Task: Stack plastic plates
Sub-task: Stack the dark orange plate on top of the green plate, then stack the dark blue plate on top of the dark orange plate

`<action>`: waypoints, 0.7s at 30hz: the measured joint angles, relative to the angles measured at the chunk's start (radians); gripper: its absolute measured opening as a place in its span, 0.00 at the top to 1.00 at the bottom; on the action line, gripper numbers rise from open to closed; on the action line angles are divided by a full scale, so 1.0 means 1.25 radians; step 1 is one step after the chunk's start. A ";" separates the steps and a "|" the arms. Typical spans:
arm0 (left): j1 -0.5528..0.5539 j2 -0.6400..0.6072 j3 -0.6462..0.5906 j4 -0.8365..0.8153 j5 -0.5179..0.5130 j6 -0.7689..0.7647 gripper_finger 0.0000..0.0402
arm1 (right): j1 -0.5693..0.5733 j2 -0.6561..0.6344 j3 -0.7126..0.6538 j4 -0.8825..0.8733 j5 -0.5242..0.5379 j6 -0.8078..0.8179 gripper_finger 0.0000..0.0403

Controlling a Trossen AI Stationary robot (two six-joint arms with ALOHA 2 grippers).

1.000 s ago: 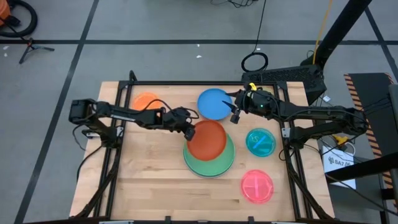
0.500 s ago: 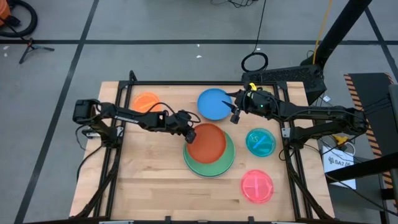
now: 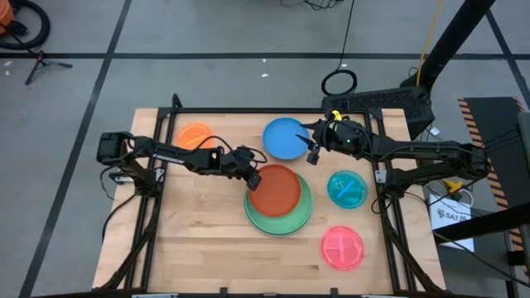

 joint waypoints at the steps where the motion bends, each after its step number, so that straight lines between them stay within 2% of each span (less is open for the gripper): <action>1: 0.000 0.000 0.000 0.000 0.000 0.002 0.91 | 0.000 0.000 0.000 0.000 0.000 0.003 0.62; 7: 0.000 0.000 0.000 0.011 0.015 0.003 0.89 | 0.000 0.000 0.000 0.000 0.000 0.007 0.62; 15: 0.004 0.000 0.000 0.018 0.026 0.019 0.71 | 0.000 0.000 0.000 0.000 0.000 0.007 0.62; 21: 0.018 -0.057 0.000 0.007 0.025 0.154 0.67 | 0.000 0.000 0.000 0.000 0.001 0.077 0.62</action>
